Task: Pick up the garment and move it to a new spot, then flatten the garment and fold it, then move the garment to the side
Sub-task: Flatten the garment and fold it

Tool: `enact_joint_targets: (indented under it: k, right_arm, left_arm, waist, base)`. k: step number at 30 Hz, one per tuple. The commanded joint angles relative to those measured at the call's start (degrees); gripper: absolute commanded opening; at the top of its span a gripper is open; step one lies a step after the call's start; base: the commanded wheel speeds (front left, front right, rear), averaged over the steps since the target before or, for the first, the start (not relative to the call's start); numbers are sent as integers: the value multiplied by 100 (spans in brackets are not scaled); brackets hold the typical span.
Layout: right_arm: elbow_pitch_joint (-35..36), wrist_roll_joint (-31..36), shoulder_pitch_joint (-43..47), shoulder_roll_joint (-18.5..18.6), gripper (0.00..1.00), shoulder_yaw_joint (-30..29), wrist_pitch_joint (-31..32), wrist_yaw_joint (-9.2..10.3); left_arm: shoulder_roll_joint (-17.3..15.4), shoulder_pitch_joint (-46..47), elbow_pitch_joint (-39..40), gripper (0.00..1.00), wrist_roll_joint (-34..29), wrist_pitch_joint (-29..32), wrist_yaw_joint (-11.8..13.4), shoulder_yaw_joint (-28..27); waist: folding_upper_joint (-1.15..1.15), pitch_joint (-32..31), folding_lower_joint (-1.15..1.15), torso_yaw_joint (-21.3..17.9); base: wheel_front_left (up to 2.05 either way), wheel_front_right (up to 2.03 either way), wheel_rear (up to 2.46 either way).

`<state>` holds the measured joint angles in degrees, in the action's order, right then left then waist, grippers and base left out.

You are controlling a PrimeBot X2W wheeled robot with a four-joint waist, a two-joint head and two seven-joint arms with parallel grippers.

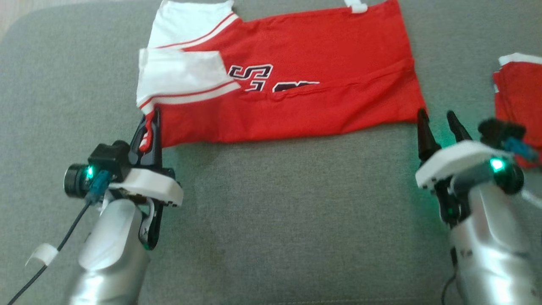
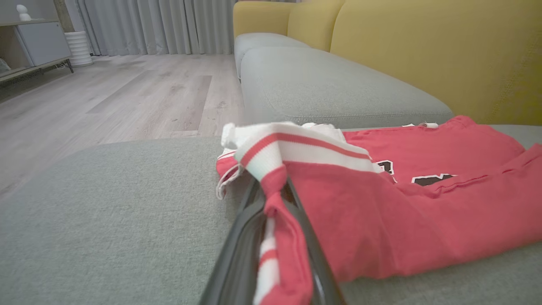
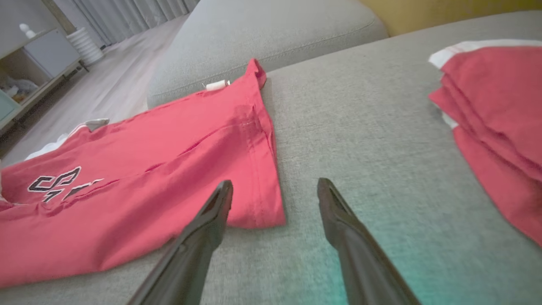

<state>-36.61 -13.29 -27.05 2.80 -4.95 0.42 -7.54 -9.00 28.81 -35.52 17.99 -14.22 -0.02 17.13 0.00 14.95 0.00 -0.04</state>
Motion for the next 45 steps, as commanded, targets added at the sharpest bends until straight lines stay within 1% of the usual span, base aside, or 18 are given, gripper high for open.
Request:
enact_joint_targets:
  k: [1, 5, 7, 11, 12, 13, 14, 15, 20, 24, 31, 36, 40, 44, 45]
  right_arm:
    - [112, 64, -273, 8, 100, 90, 35, 5]
    - [-496, 483, -755, 8, 100, -82, 302, 5]
    - [-764, 864, -899, 8, 100, -143, 374, 5]
    - [-1236, 1160, -1054, 8, 100, -184, 461, 5]
    - [-1346, 1239, -1069, 8, 94, -201, 486, 5]
    - [-1442, 1334, -1081, 8, 40, -205, 505, 5]
    - [-1510, 1401, -1100, 8, 11, -205, 482, 5]
    - [-1570, 1451, -1112, 8, 0, -197, 442, 5]
    - [-1751, 1663, -1098, 8, 0, -182, 187, 5]
    - [-1794, 1769, -956, 8, 0, -250, 30, 5]
    - [-1651, 1745, -447, 8, 0, -306, 101, 5]
    - [-1254, 1608, 96, 8, 0, -253, 447, 5]
    - [-646, 1428, 583, 8, 0, -186, 728, 5]
    - [72, 1142, 1060, 8, 0, -21, 1020, 5]
    - [72, 1142, 1060, 8, 0, -21, 1020, 5]
  left_arm:
    - [-132, 85, 207, 0, -45, -55, 3, -127]
    - [-122, 86, 447, 0, -71, -16, 7, -46]
    - [-124, 83, 514, 0, -78, 4, 10, -14]
    - [-114, 96, 566, 0, -84, 29, 13, 45]
    - [-113, 97, 563, 0, -84, 37, 15, 58]
    - [-119, 97, 556, 0, -86, 48, 17, 70]
    - [-127, 94, 545, 0, -86, 57, 21, 78]
    - [-138, 87, 529, 0, -85, 70, 25, 84]
    - [-237, -12, 403, 0, -71, 191, 44, 106]
    - [-342, -199, 252, 0, -25, 322, 12, 128]
    - [-508, -718, 161, 0, 60, 592, -76, 224]
    - [-644, -1252, 371, 0, 144, 865, -132, 306]
    - [-745, -1670, 743, 0, 215, 1011, -84, 314]
    - [-738, -1955, 1076, 0, 297, 1120, -7, 322]
    - [-738, -1955, 1076, 0, 297, 1120, -7, 322]
  waist:
    - [0, 77, 0, 43]
    - [0, 243, 0, 141]
    - [0, 300, 0, 177]
    - [0, 347, 0, 247]
    - [0, 342, 0, 256]
    - [0, 331, 0, 260]
    - [0, 314, 0, 260]
    - [0, 288, 0, 256]
    - [0, 64, 0, 177]
    - [0, -260, 0, 83]
    - [0, -877, 0, -108]
    - [0, -1210, 0, -239]
    - [0, -1328, 0, -326]
    - [0, -1312, 0, -387]
    - [0, -1312, 0, -387]
  base:
    - [0, 0, 0]
    - [0, 0, 0]
    - [0, 0, 0]
    - [0, 0, 0]
    - [0, 0, 0]
    - [0, 0, 0]
    - [0, 0, 0]
    - [0, 0, 0]
    - [0, 0, 0]
    - [0, 0, 0]
    - [0, 0, 0]
    - [0, 0, 0]
    - [0, 0, 0]
    - [0, 0, 0]
    - [0, 0, 0]
